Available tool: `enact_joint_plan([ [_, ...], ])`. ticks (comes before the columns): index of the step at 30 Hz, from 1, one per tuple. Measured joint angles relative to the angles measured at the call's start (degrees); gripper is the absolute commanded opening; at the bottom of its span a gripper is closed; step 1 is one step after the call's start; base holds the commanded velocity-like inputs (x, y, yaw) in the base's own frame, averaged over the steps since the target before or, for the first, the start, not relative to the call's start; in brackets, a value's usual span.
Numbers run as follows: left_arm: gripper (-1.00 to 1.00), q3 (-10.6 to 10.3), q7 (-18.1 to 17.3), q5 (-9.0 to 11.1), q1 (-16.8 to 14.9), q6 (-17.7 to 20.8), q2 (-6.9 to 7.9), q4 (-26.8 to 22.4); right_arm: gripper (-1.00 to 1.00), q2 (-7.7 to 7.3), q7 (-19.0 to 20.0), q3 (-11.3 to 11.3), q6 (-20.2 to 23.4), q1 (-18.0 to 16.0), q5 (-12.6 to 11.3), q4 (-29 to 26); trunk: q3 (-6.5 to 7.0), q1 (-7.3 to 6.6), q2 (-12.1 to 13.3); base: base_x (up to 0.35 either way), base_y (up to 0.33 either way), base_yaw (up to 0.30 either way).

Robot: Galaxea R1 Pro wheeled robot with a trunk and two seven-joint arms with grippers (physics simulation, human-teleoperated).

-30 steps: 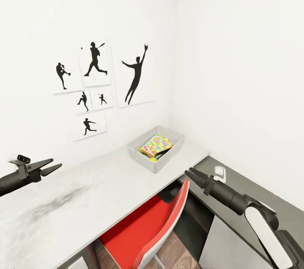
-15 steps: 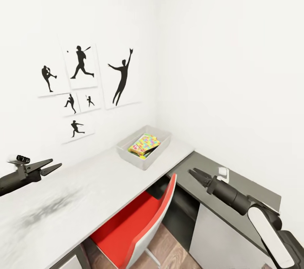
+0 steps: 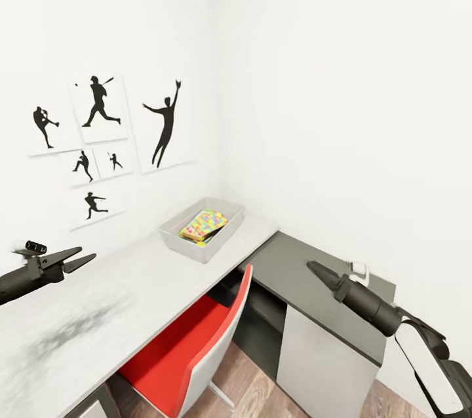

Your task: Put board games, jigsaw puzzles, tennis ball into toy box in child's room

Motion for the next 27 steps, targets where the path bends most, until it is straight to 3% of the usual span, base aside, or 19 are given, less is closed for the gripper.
enact_joint_plan([
  [27,1.00,0.04,-0.05,0.02,0.00,-0.06,0.00,0.00,1.00,0.08,0.39,-1.82,0.14,0.00,0.02,1.61,1.57,0.00,0.00,-0.029,-0.001,-0.185],
])
